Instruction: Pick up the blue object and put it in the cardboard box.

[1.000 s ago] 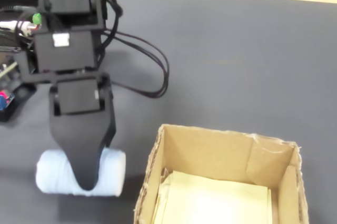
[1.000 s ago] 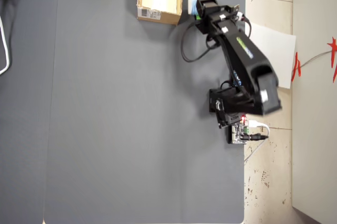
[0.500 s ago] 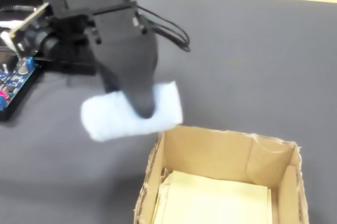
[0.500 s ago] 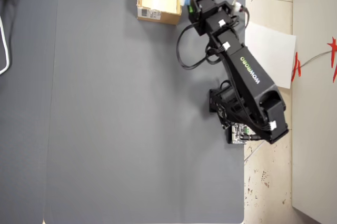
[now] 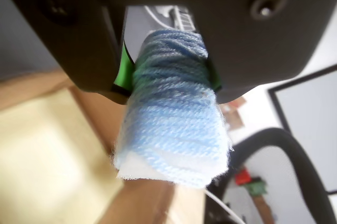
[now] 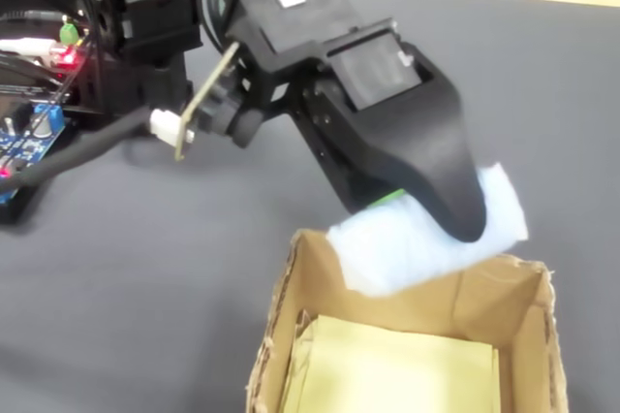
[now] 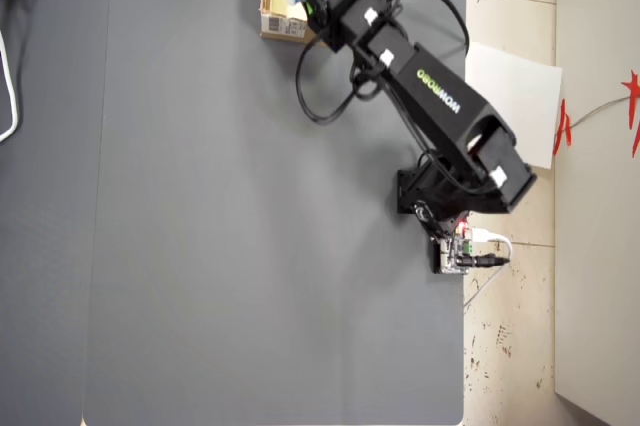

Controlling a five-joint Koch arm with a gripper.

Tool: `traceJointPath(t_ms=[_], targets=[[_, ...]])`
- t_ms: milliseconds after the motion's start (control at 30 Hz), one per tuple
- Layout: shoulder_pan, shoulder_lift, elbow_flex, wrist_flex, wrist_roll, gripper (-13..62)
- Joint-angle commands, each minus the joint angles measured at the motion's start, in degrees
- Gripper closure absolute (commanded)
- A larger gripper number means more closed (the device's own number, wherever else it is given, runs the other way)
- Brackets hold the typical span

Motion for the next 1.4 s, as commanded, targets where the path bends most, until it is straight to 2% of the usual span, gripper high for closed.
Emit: traceJointPath(t_ms=[0, 67, 133, 333, 833, 1367], targets=[[0.35, 0.35, -6.86, 0.7, -0.7, 36.0], [0.53, -1.05, -10.46, 7.12, -0.7, 25.9], [0.88, -1.23, -11.78, 10.02, -0.79, 20.9], [1.85, -0.35, -10.81, 16.26, -0.62, 17.1], [-3.34, 5.8, -7.47, 13.1, 3.6, 17.0], [-23.29, 22.41, 16.26, 1.49, 13.27, 16.0]])
